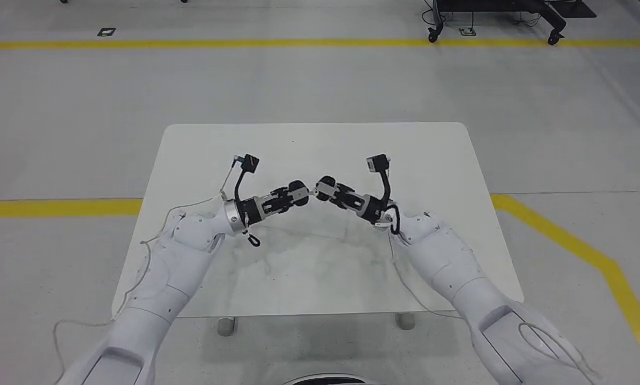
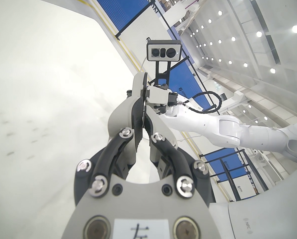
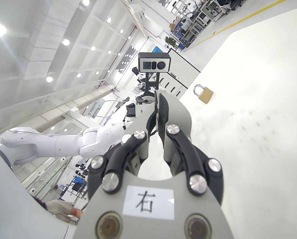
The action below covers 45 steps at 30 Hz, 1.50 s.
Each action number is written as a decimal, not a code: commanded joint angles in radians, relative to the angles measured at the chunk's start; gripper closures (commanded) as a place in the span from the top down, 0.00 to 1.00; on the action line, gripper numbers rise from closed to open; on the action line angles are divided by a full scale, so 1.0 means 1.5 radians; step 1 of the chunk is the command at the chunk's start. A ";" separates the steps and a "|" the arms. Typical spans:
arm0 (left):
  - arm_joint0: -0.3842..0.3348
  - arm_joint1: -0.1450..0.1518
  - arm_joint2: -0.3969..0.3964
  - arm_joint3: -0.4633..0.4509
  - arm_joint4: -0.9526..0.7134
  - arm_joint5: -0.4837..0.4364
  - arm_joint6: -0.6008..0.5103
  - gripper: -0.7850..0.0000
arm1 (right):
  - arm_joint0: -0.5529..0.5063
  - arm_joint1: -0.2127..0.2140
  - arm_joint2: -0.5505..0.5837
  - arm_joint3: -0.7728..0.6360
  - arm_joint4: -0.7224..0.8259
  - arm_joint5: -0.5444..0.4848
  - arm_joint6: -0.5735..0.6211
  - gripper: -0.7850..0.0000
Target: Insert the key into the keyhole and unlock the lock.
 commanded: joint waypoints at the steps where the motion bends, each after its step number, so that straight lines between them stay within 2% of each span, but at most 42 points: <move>1: 0.003 0.003 -0.008 -0.003 -0.010 -0.003 -0.003 0.00 | -0.002 0.003 0.006 -0.004 0.017 0.000 0.023 0.27; 2: 0.004 0.004 -0.012 -0.004 -0.015 -0.003 -0.007 0.00 | -0.004 0.005 0.007 -0.007 0.026 0.000 0.041 0.26; 3: 0.005 0.006 -0.015 -0.004 -0.019 -0.003 -0.011 0.00 | -0.004 0.006 0.009 -0.007 0.039 0.000 0.057 0.20; 4: 0.006 0.007 -0.017 -0.005 -0.022 -0.002 -0.015 0.00 | -0.003 0.008 0.012 -0.004 0.050 0.000 0.069 0.20; 5: 0.006 0.007 -0.018 -0.006 -0.026 -0.001 -0.019 0.00 | -0.002 0.009 0.013 0.001 0.056 0.000 0.081 0.13; 9: 0.007 0.009 -0.015 -0.007 -0.037 0.002 -0.039 0.00 | 0.007 0.008 0.000 0.009 0.073 0.011 0.109 0.13; 11: 0.006 0.009 -0.011 -0.006 -0.038 0.006 -0.044 0.00 | 0.012 0.007 -0.011 0.009 0.069 0.019 0.117 0.25; 12: 0.005 0.009 -0.009 -0.005 -0.037 0.007 -0.045 0.00 | 0.015 0.007 -0.016 0.009 0.070 0.023 0.120 0.35; 13: 0.004 0.008 -0.006 -0.004 -0.036 0.008 -0.048 0.00 | 0.017 0.007 -0.021 0.011 0.070 0.026 0.124 0.35; 14: 0.002 0.008 -0.004 -0.003 -0.034 0.008 -0.050 0.00 | 0.019 0.006 -0.026 0.012 0.070 0.027 0.125 0.40; 17: -0.001 0.008 0.001 0.000 -0.033 0.008 -0.050 0.00 | 0.025 0.005 -0.036 0.019 0.075 0.028 0.126 0.40; 24: -0.006 0.007 0.008 0.007 -0.036 0.007 -0.054 0.00 | 0.034 0.005 -0.053 0.030 0.084 0.022 0.120 0.33; 30: -0.010 0.007 0.013 0.010 -0.029 0.007 -0.052 0.00 | 0.041 0.004 -0.067 0.038 0.089 0.022 0.120 0.32; 32: -0.011 0.007 0.014 0.011 -0.030 0.007 -0.051 0.00 | 0.041 0.003 -0.072 0.039 0.090 0.020 0.118 0.09; 33: -0.011 0.007 0.015 0.011 -0.029 0.007 -0.051 0.00 | 0.043 0.003 -0.073 0.041 0.091 0.020 0.118 0.07; 34: -0.012 0.007 0.016 0.012 -0.027 0.007 -0.052 0.00 | 0.044 0.003 -0.075 0.042 0.091 0.019 0.117 0.00; 44: -0.015 0.008 0.017 0.017 -0.021 0.010 -0.036 0.00 | 0.055 0.003 -0.091 0.056 0.083 0.020 0.118 0.00; 45: -0.015 0.008 0.017 0.017 -0.022 0.011 -0.032 0.13 | 0.055 0.003 -0.093 0.055 0.082 0.021 0.119 0.00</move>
